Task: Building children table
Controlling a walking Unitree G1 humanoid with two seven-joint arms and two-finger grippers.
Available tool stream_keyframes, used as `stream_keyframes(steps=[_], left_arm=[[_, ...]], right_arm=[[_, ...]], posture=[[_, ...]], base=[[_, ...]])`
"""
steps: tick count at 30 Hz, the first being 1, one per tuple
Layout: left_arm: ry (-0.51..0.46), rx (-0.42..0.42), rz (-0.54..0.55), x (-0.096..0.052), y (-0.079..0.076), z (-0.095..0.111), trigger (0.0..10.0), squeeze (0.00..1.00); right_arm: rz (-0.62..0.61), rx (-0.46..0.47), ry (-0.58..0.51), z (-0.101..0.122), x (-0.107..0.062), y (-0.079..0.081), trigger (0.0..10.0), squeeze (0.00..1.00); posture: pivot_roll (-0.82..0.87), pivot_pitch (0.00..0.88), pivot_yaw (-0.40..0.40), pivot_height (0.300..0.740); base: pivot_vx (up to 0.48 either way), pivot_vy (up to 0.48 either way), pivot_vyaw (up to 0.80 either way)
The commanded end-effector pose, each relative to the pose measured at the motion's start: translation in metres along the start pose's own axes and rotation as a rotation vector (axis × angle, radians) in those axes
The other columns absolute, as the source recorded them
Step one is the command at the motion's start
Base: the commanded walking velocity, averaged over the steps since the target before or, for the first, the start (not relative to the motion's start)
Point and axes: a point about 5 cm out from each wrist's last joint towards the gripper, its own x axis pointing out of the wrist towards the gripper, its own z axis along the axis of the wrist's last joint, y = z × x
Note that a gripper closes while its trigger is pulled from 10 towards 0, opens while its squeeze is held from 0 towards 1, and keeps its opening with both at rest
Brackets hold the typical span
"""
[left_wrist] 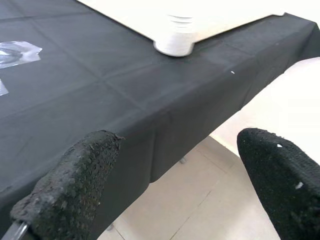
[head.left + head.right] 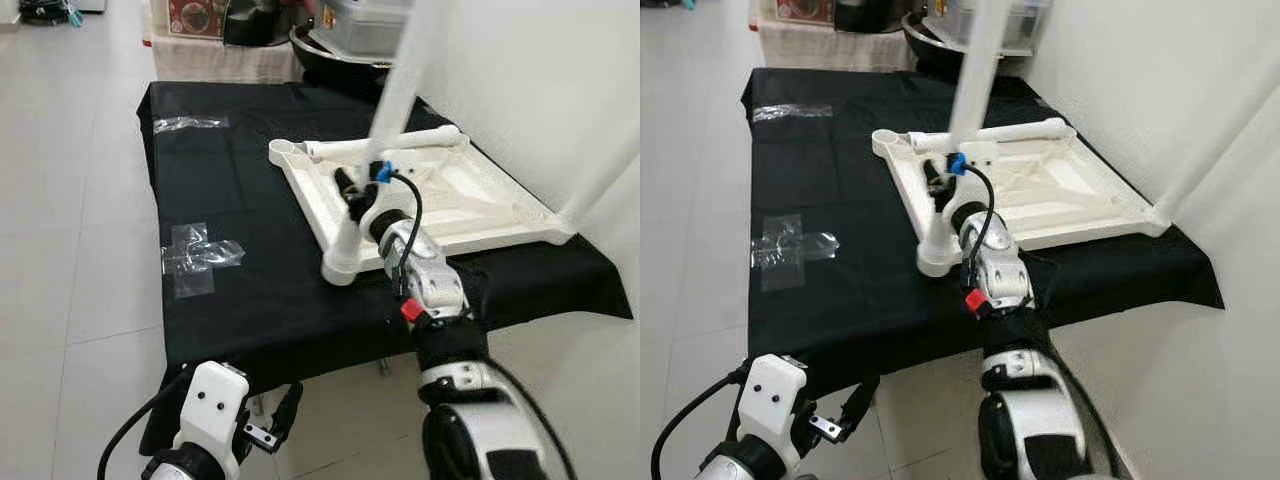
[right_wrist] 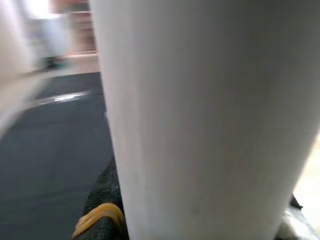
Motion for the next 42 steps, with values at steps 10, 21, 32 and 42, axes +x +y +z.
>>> stream_keyframes(steps=[10,21,32,42], left_arm=[[0.023,-0.007,-0.011,0.001,-0.002,-0.004,10.0,0.0],[0.02,-0.013,-0.011,0.002,-0.002,-0.004,10.0,0.0],[0.016,-0.014,-0.011,0.003,-0.003,-0.004,10.0,0.0],[0.015,-0.016,-0.008,0.002,-0.004,-0.003,10.0,0.0]], right_arm=[[-0.149,0.097,0.008,-0.005,-0.012,0.024,10.0,0.0],[0.279,0.111,-0.191,0.018,-0.004,0.011,10.0,0.0],[1.172,0.174,0.097,0.009,-0.017,0.001,10.0,0.0],[1.385,0.017,0.14,0.009,-0.012,0.026,10.0,0.0]], posture=[[0.16,0.112,-0.164,0.74],[0.15,0.112,-0.168,0.74],[0.16,0.116,-0.18,0.74],[0.17,0.12,-0.186,0.74]], base=[[0.0,0.0,0.0],[0.0,0.0,0.0],[0.0,0.0,0.0],[0.0,0.0,0.0]])
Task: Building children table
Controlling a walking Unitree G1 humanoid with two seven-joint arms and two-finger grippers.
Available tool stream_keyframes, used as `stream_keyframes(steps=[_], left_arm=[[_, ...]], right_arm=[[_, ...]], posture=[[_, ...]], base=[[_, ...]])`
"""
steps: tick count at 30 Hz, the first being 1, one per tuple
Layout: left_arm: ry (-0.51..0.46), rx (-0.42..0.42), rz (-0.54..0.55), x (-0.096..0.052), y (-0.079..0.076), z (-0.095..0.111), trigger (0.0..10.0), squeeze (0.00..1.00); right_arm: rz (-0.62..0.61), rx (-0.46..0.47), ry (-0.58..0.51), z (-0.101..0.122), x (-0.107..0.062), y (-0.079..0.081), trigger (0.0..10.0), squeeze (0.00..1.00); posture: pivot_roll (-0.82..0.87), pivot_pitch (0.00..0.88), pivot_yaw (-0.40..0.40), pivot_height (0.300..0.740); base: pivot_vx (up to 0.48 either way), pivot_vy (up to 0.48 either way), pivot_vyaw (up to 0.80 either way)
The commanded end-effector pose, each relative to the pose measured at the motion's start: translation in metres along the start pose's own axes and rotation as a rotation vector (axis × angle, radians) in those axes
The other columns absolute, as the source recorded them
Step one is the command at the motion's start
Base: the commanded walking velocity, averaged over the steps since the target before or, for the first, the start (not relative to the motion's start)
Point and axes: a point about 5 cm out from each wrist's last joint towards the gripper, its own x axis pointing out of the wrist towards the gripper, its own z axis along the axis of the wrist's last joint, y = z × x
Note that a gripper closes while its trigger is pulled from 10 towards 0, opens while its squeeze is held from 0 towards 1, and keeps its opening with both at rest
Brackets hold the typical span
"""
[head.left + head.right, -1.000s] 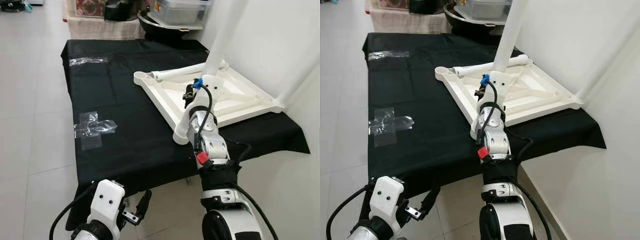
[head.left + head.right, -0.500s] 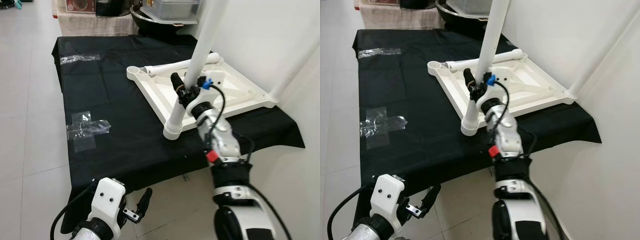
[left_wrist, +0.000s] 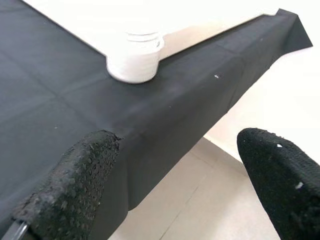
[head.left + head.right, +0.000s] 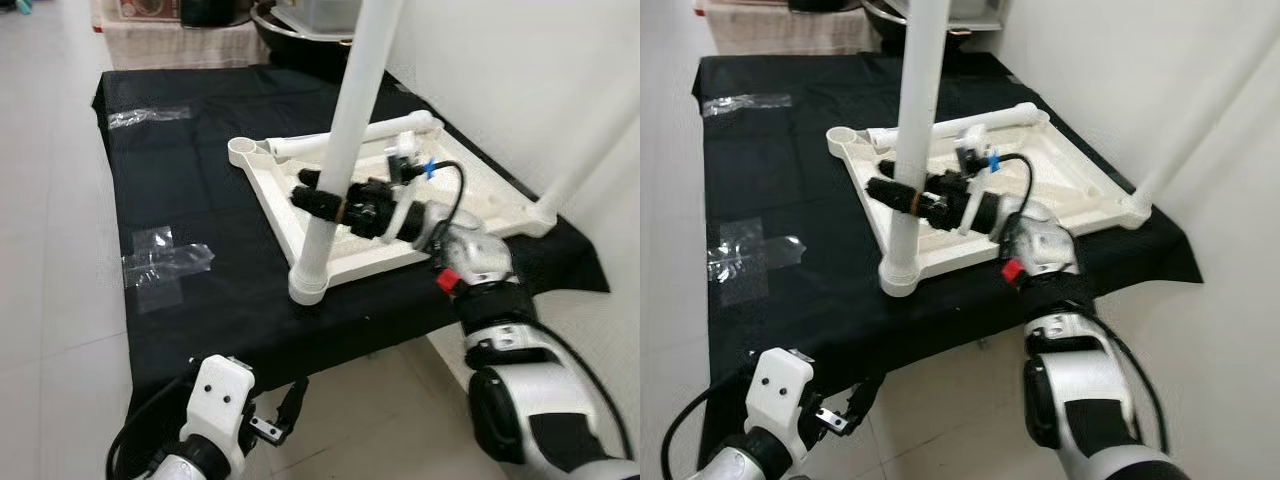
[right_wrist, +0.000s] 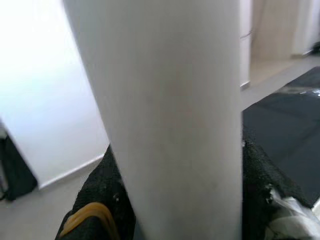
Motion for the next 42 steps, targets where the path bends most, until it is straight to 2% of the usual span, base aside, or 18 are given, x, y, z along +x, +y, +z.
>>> stream_keyframes(steps=[1,5,6,7,13,14,15,16,19,21,22,24,33,34,35,36,37,42], left_arm=[[0.016,-0.012,-0.003,-0.002,-0.003,-0.003,10.0,0.0],[0.016,-0.012,-0.003,-0.002,-0.004,-0.003,10.0,0.0],[0.016,-0.013,-0.003,-0.003,-0.004,-0.003,10.0,0.0],[0.018,-0.014,-0.003,-0.003,-0.004,-0.003,10.0,0.0],[0.019,-0.016,-0.005,-0.003,-0.005,-0.004,10.0,0.0],[0.019,-0.016,-0.005,-0.003,-0.005,-0.004,10.0,0.0],[0.019,-0.016,-0.005,-0.003,-0.005,-0.004,10.0,0.0],[0.02,-0.016,-0.006,-0.003,-0.004,-0.004,10.0,0.0],[0.02,-0.016,-0.006,-0.003,-0.004,-0.004,10.0,0.0],[0.023,-0.012,-0.008,-0.002,-0.003,-0.005,10.0,0.0],[0.023,-0.012,-0.009,-0.002,-0.002,-0.005,10.0,0.0],[0.023,-0.009,-0.011,-0.002,-0.002,-0.005,10.0,0.0],[0.022,-0.007,-0.01,-0.001,-0.002,-0.005,10.0,0.0],[0.022,-0.007,-0.011,-0.001,-0.002,-0.005,10.0,0.0],[0.022,-0.007,-0.011,-0.001,-0.002,-0.004,10.0,0.0],[0.022,-0.007,-0.011,-0.001,-0.002,-0.004,10.0,0.0],[0.022,-0.008,-0.012,-0.001,-0.002,-0.004,10.0,0.0],[0.022,-0.01,-0.012,-0.001,-0.002,-0.004,10.0,0.0]], right_arm=[[0.028,0.012,0.07,-0.013,0.009,0.002,10.0,0.0],[0.023,-0.06,0.123,-0.017,0.018,0.003,10.0,0.0],[-0.013,-0.061,0.123,-0.019,0.02,0.002,0.4,0.0],[-0.087,-0.057,0.102,-0.021,0.021,-0.001,0.0,0.0],[-0.206,-0.062,0.032,-0.02,0.021,-0.005,0.0,0.0],[-0.341,-0.063,-0.001,-0.019,0.017,-0.011,0.0,0.0],[-0.341,-0.063,-0.001,-0.019,0.017,-0.011,0.0,0.0],[-0.506,-0.04,-0.016,-0.02,0.012,-0.019,0.0,0.0],[-0.506,-0.04,-0.016,-0.02,0.012,-0.019,0.0,0.0],[-1.039,-0.036,0.026,-0.024,-0.013,-0.035,0.0,0.0],[-1.233,-0.041,0.036,-0.026,-0.025,-0.036,0.0,0.0],[-1.452,0.011,0.018,-0.03,-0.032,-0.029,0.0,0.0],[-1.592,0.036,-0.067,-0.03,-0.014,-0.012,0.0,0.0],[-1.549,0.068,-0.106,-0.03,-0.003,-0.011,10.0,0.0],[-1.52,0.074,-0.14,-0.027,0.006,-0.007,10.0,1.0],[-1.52,0.074,-0.14,-0.027,0.006,-0.007,10.0,1.0],[-1.454,0.096,-0.179,-0.025,0.017,-0.002,10.0,1.0],[-1.468,0.014,-0.181,-0.019,0.008,-0.003,10.0,1.0]], posture=[[0.17,0.121,-0.187,0.74],[0.18,0.118,-0.189,0.74],[0.17,0.113,-0.185,0.74],[0.17,0.107,-0.185,0.74],[0.17,0.105,-0.182,0.74],[0.17,0.105,-0.182,0.74],[0.17,0.105,-0.182,0.74],[0.17,0.095,-0.181,0.74],[0.17,0.095,-0.181,0.74],[0.15,0.097,-0.174,0.74],[0.15,0.097,-0.174,0.74],[0.15,0.098,-0.175,0.74],[0.16,0.101,-0.174,0.74],[0.16,0.109,-0.172,0.74],[0.16,0.109,-0.172,0.74],[0.16,0.109,-0.172,0.74],[0.15,0.108,-0.17,0.74],[0.15,0.112,-0.173,0.74]], base=[[0.0,0.0,0.0],[0.0,0.0,0.0],[0.0,0.0,0.0],[0.0,0.0,0.0],[0.0,0.0,0.0],[0.0,0.0,0.0],[0.0,0.0,0.0],[0.0,0.0,0.0],[0.0,0.0,0.0],[0.0,0.0,0.0],[0.0,0.0,0.0],[0.0,0.0,0.0],[0.0,0.0,0.0],[0.0,0.0,0.0],[0.0,0.0,0.0],[0.0,0.0,0.0],[0.0,0.0,0.0],[0.0,0.0,0.0]])
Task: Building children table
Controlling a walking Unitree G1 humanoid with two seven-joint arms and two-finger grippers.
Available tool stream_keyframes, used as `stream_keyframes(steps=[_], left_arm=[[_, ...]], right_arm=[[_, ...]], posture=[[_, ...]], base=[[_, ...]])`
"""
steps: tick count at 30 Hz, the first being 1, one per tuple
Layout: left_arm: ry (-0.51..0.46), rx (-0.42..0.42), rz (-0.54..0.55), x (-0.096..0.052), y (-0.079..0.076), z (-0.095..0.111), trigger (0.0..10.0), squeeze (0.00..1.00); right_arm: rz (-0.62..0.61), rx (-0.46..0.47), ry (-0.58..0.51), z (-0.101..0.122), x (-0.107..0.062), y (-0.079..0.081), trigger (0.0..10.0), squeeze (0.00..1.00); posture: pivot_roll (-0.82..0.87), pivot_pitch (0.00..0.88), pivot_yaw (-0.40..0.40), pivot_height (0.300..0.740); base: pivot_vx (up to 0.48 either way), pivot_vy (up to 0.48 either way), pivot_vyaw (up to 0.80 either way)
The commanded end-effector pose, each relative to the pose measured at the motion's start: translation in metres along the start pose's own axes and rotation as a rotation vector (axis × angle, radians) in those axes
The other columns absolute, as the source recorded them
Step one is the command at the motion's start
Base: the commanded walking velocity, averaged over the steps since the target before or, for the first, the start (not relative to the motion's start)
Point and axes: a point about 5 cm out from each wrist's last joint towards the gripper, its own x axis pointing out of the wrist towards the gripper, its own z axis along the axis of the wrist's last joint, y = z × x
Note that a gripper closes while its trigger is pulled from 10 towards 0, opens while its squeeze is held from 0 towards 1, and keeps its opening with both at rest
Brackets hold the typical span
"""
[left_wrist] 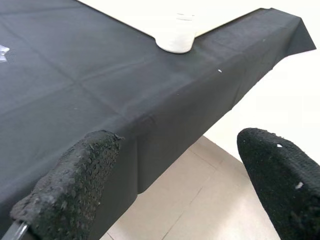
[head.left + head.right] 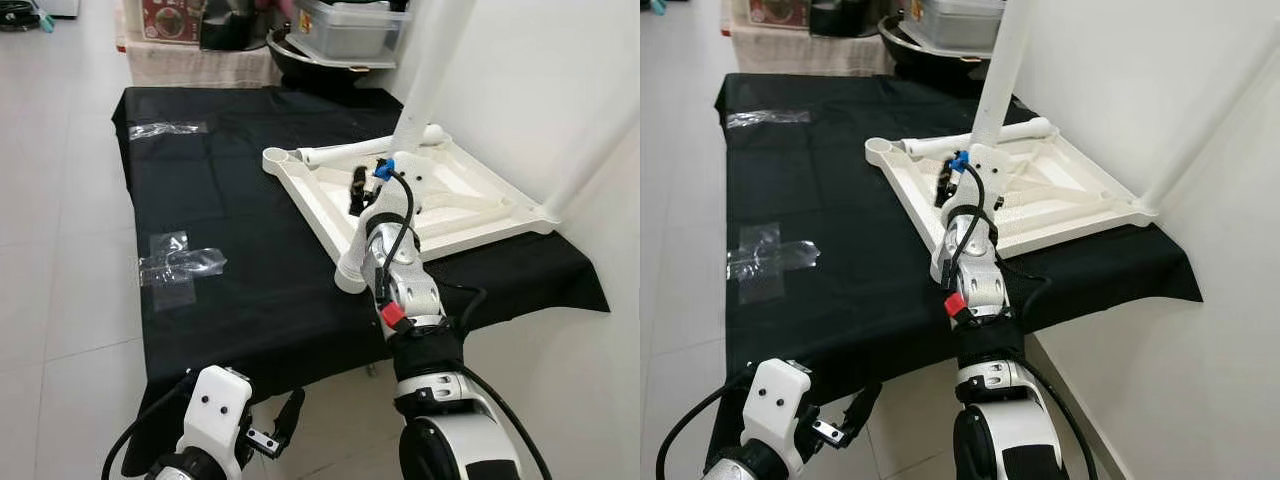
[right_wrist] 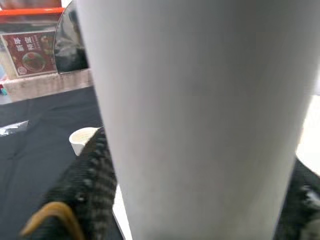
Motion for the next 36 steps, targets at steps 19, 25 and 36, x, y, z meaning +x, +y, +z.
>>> stream_keyframes(steps=[19,25,36], left_arm=[[0.01,-0.01,-0.01,0.001,-0.003,-0.002,10.0,0.0],[0.009,-0.012,-0.009,0.0,-0.003,-0.002,10.0,0.0],[0.007,-0.018,-0.008,0.0,-0.005,-0.002,10.0,0.0]], right_arm=[[1.308,0.104,0.164,0.014,-0.001,-0.029,10.0,0.0],[1.469,0.094,0.22,0.01,-0.005,-0.015,10.0,0.0],[1.554,0.053,0.191,0.0,-0.013,0.014,0.0,0.0]], posture=[[0.17,0.115,-0.183,0.74],[0.17,0.117,-0.18,0.74],[0.17,0.114,-0.185,0.74]], base=[[0.0,0.0,0.0],[0.0,0.0,0.0],[0.0,0.0,0.0]])
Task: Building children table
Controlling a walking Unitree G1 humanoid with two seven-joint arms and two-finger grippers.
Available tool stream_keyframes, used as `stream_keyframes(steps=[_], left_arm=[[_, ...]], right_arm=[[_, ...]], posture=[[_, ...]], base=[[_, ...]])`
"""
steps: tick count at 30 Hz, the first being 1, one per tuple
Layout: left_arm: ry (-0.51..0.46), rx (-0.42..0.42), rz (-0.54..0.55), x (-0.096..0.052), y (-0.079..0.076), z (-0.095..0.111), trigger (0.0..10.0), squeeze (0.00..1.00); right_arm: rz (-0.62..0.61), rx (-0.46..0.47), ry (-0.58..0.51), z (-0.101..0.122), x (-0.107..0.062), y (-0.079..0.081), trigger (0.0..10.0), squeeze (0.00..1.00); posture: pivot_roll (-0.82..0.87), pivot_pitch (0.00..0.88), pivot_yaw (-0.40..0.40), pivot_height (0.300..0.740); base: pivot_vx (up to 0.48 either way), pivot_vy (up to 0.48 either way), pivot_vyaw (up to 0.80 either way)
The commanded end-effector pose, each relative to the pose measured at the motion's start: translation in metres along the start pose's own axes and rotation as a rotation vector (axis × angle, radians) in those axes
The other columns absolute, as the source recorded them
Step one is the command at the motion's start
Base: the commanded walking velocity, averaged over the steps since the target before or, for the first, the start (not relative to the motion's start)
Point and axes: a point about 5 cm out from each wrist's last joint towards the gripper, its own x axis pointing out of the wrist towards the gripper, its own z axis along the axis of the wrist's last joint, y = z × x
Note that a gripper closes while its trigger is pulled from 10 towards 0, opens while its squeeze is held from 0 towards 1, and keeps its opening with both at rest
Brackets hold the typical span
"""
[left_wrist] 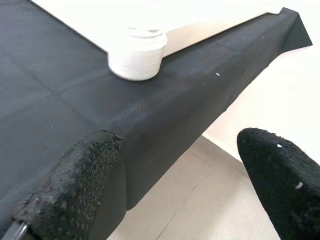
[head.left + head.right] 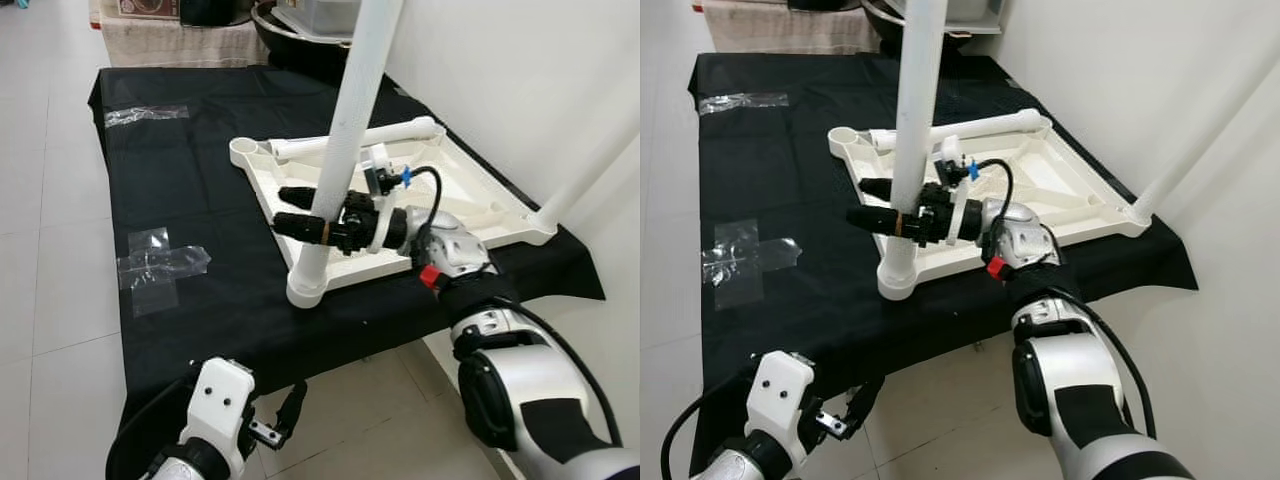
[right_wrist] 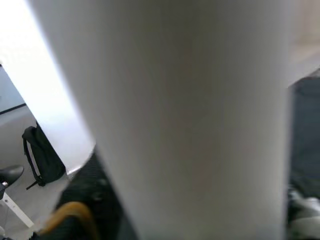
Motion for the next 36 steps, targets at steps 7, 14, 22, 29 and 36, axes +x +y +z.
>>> stream_keyframes(steps=[7,14,22,29,36], left_arm=[[0.006,-0.016,-0.012,-0.001,-0.005,-0.002,10.0,0.0],[0.011,-0.017,-0.019,-0.001,-0.004,-0.004,10.0,0.0],[0.012,-0.01,-0.022,-0.001,-0.004,-0.004,10.0,0.0],[0.012,-0.006,-0.02,0.0,-0.002,-0.003,10.0,0.0],[0.013,-0.007,-0.02,0.0,-0.002,-0.003,10.0,0.0]], right_arm=[[-0.21,-0.051,-0.067,-0.002,0.007,-0.003,0.0,0.0],[-0.7,-0.118,-0.132,0.005,-0.001,-0.017,0.0,0.0],[-1.452,-0.089,-0.087,-0.005,-0.025,-0.026,0.0,0.0],[-1.694,0.04,-0.147,-0.022,-0.012,-0.01,0.0,0.0],[-1.552,0.045,-0.266,-0.014,0.012,-0.003,10.0,1.0]], posture=[[0.17,0.106,-0.181,0.74],[0.16,0.09,-0.173,0.74],[0.16,0.083,-0.174,0.74],[0.16,0.092,-0.171,0.74],[0.16,0.097,-0.167,0.74]], base=[[0.0,0.0,0.0],[0.0,0.0,0.0],[0.0,0.0,0.0],[0.0,0.0,0.0],[0.0,0.0,0.0]])
